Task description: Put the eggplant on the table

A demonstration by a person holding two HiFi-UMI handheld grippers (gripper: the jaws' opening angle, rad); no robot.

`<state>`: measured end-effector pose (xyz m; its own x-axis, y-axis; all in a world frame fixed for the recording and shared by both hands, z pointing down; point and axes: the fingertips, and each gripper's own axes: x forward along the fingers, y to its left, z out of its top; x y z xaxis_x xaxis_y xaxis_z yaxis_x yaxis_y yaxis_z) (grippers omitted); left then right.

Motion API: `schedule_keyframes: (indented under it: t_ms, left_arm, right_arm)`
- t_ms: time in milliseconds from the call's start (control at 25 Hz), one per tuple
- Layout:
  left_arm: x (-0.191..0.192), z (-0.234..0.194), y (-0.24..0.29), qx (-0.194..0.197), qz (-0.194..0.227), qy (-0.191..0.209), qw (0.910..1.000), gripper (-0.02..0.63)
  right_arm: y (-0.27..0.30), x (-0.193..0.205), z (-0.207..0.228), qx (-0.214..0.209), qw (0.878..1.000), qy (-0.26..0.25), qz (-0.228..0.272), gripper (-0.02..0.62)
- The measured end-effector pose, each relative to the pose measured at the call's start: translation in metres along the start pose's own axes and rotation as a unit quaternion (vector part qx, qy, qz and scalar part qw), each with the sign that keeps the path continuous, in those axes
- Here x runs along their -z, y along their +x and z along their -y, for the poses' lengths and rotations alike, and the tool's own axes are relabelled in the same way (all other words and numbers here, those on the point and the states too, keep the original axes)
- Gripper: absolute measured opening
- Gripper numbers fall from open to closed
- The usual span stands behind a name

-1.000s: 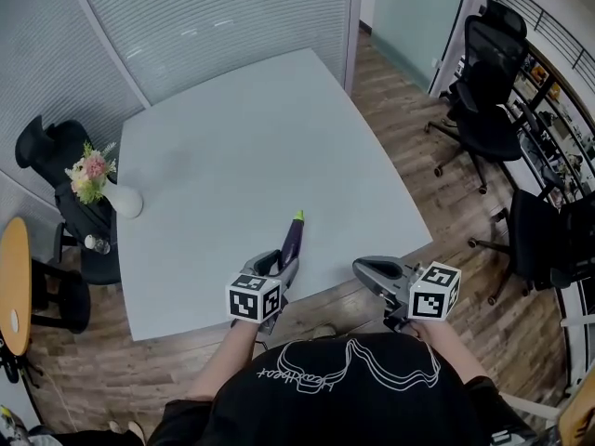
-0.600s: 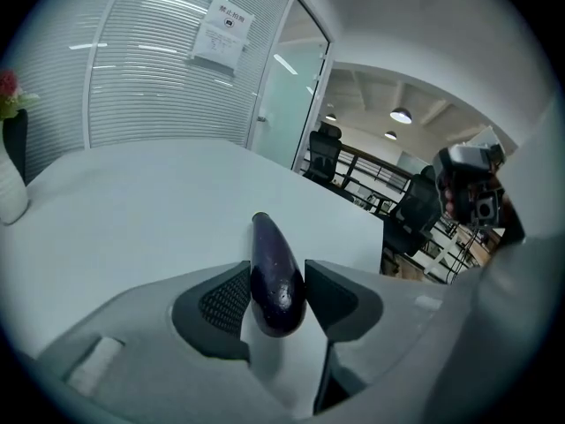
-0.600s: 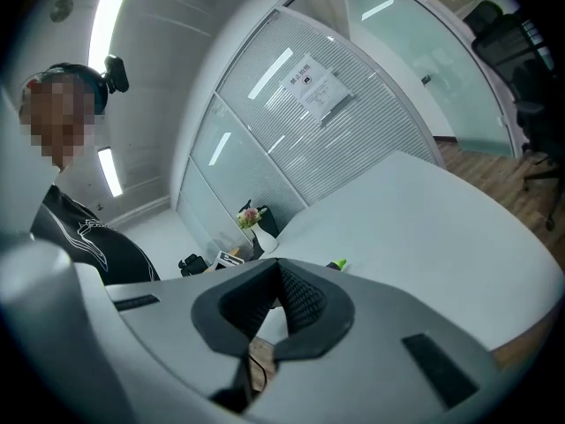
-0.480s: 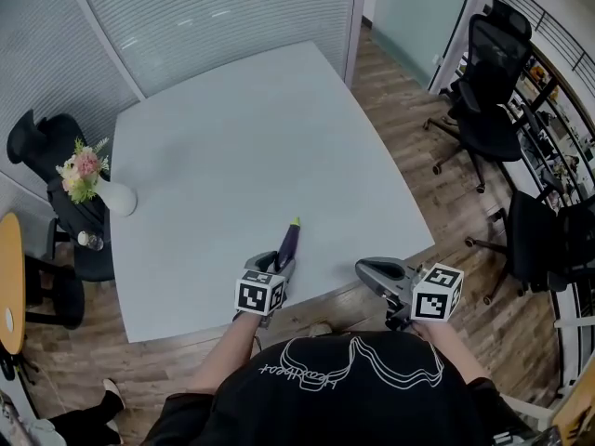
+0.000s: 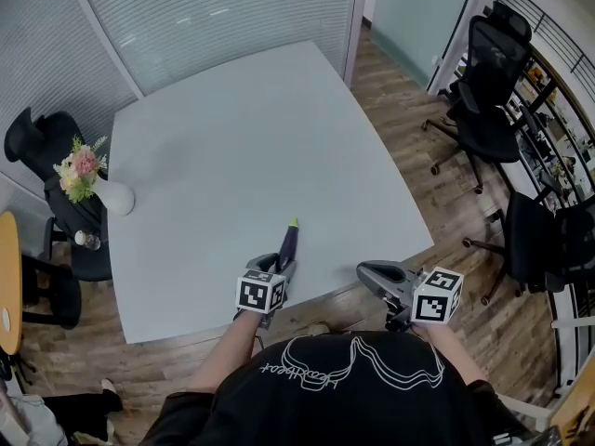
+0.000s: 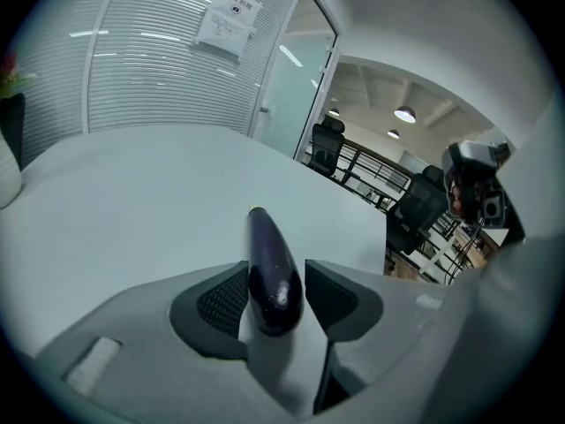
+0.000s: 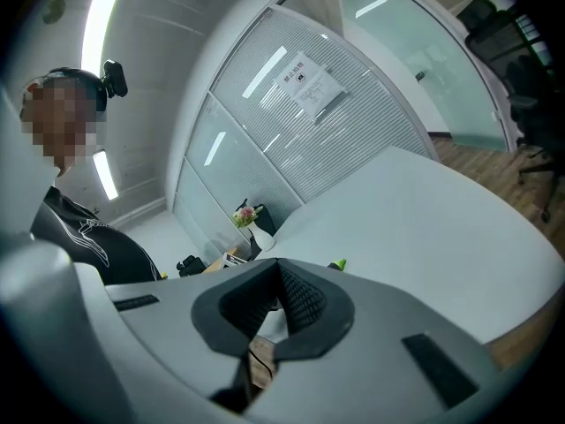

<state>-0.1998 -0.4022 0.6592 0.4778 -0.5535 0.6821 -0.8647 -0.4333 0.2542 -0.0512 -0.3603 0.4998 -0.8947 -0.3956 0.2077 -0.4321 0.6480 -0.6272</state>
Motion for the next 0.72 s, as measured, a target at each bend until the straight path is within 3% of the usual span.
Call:
schedule_keyframes:
  t_ms: [480, 720]
  left_arm:
    - [-0.005, 0.007, -0.007, 0.020, 0.019, 0.001, 0.9996, 0.258]
    - [-0.028, 0.011, -0.031, 0.029, 0.057, -0.017, 0.9978, 0.259]
  right_arm:
    - [-0.017, 0.007, -0.001, 0.012, 1.000, 0.006, 0.007, 0.009]
    - [-0.016, 0.005, -0.007, 0.006, 1.000, 0.001, 0.009, 0.009]
